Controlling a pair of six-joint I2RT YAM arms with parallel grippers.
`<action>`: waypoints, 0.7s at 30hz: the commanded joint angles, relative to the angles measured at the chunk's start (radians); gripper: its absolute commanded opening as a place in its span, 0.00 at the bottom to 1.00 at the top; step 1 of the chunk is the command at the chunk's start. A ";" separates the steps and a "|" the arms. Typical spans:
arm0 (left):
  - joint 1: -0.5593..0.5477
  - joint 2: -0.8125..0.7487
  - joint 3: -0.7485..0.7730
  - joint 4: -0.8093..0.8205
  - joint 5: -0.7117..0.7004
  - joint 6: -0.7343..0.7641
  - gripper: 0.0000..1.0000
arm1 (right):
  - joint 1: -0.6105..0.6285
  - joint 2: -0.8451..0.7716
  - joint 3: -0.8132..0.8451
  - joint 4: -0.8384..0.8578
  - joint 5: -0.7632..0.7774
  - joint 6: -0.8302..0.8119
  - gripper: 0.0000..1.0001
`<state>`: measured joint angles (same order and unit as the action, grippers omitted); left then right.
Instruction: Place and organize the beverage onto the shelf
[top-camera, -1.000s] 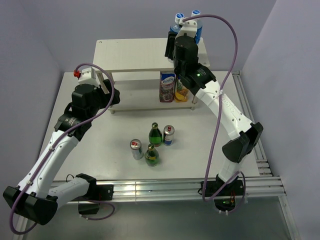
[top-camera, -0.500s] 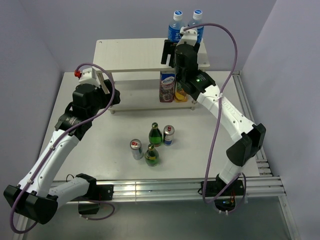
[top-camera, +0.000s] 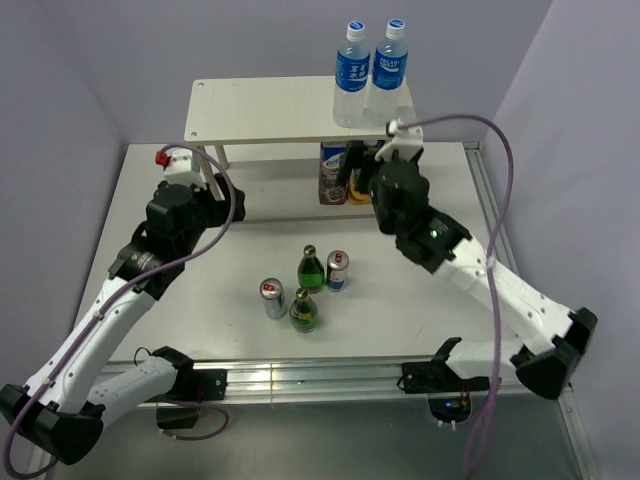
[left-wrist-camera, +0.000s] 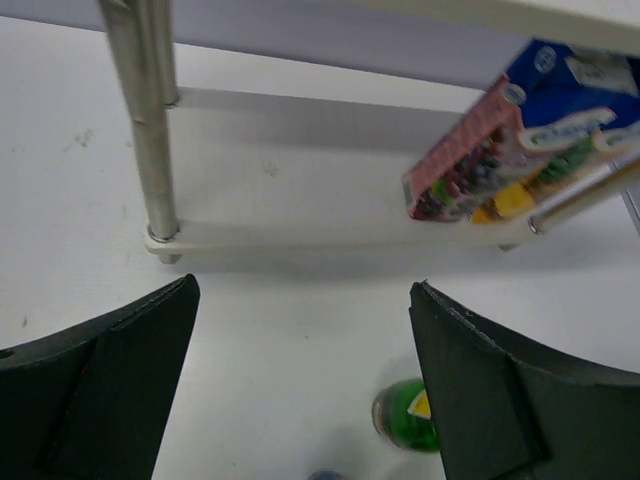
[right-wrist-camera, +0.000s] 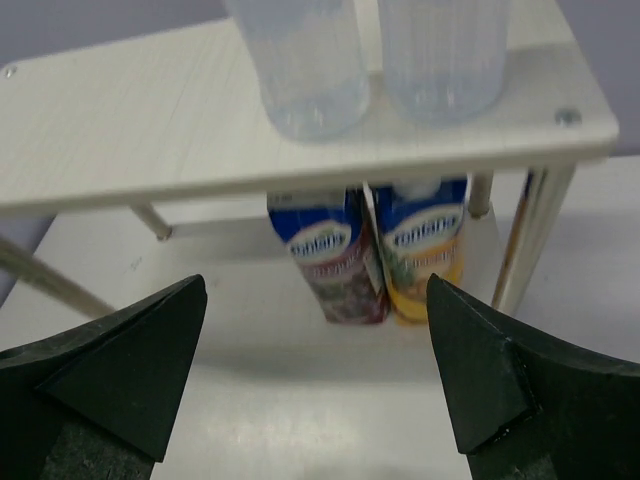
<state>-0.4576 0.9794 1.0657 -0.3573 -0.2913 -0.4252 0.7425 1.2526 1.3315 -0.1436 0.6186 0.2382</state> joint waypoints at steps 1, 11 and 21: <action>-0.091 -0.085 -0.076 0.064 -0.029 0.062 0.93 | 0.116 -0.134 -0.158 0.018 0.115 0.055 0.97; -0.228 -0.272 -0.308 0.000 -0.011 -0.144 0.91 | 0.370 -0.372 -0.494 -0.178 0.253 0.328 0.97; -0.538 -0.297 -0.516 0.073 -0.302 -0.316 0.90 | 0.406 -0.456 -0.607 -0.237 0.257 0.418 0.97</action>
<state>-0.9279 0.7017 0.6022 -0.3359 -0.4461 -0.6632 1.1431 0.8196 0.7303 -0.3676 0.8314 0.6071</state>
